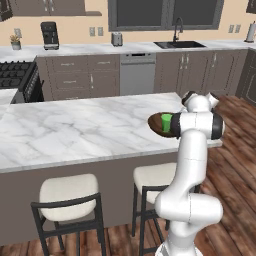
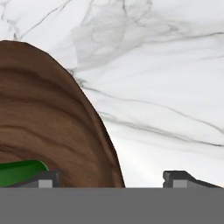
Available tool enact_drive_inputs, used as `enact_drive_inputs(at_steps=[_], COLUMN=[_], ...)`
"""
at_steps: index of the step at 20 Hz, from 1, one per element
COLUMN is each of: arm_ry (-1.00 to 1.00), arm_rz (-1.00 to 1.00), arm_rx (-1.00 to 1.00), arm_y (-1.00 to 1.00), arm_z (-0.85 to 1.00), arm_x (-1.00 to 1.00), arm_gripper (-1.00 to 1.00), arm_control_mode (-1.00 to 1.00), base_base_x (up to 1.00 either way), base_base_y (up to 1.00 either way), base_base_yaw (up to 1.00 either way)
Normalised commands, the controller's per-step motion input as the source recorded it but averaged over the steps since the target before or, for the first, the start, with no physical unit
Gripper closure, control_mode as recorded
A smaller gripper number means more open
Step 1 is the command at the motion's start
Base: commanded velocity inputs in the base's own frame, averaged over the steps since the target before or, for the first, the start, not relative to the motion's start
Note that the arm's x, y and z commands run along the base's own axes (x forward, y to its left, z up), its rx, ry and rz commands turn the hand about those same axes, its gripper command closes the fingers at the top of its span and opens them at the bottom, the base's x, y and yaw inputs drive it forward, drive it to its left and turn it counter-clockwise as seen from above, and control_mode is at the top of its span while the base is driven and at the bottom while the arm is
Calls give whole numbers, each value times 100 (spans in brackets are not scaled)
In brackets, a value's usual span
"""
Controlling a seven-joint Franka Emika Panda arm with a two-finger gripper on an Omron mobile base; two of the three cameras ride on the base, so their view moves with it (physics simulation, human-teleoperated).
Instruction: Place the cup inside the bowl on the dining table and move the bowl to any counter.
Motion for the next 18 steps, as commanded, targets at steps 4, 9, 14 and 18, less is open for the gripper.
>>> enact_drive_inputs(at_steps=[4, 9, 14, 18], arm_ry=[0, 2, 7, 7], arm_rz=[0, 0, 0, 0], arm_rx=[0, 0, 0, 0], arm_y=[0, 0, 3, 0], arm_z=[0, 0, 0, 7], arm_x=[0, 0, 0, 0], arm_gripper=[100, 100, 100, 100], arm_control_mode=[-100, -100, -100, -100], base_base_x=[0, 0, 0, 0], base_base_y=[0, 0, 0, 0], base_base_yaw=[0, 0, 0, 0])
